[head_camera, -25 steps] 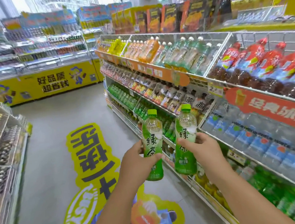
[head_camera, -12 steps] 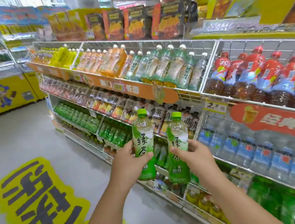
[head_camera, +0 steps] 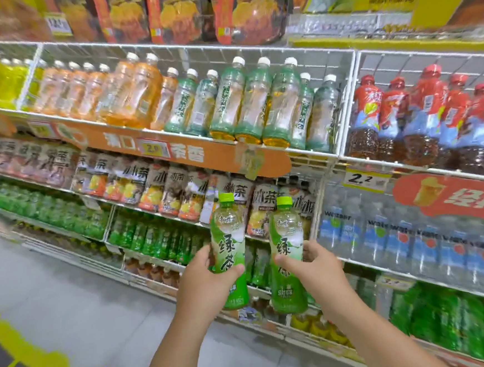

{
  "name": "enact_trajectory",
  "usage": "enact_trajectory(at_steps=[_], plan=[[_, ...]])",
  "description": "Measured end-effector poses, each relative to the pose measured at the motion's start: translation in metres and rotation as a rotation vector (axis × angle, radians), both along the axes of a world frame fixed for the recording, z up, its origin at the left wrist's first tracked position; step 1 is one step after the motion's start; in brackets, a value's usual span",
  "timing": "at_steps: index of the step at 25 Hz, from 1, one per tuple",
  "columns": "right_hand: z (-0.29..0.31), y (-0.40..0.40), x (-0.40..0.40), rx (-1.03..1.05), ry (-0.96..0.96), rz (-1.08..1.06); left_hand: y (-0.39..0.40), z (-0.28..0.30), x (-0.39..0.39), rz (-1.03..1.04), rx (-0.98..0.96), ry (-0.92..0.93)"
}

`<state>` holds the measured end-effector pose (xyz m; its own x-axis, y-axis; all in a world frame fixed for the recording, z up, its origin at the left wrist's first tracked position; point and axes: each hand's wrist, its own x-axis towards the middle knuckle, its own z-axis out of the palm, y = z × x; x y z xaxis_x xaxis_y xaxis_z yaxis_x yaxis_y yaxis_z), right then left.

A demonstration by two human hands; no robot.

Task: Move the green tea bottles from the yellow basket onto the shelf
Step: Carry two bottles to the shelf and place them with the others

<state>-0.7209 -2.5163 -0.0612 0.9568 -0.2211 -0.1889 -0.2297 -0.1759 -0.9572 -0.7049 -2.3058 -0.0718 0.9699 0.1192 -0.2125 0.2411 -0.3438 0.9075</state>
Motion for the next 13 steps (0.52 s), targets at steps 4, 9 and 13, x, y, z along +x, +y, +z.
enact_trajectory(at_steps=[4,9,13], plan=[[-0.051,0.013,0.022,-0.012,0.061,-0.026,0.008,-0.041,0.021,0.018,0.008,0.053],[-0.125,0.030,0.024,-0.004,0.256,-0.150,0.025,-0.109,0.048,-0.010,0.025,0.164],[-0.182,0.046,0.032,-0.016,0.349,-0.270,0.034,-0.162,0.081,-0.092,0.054,0.243]])
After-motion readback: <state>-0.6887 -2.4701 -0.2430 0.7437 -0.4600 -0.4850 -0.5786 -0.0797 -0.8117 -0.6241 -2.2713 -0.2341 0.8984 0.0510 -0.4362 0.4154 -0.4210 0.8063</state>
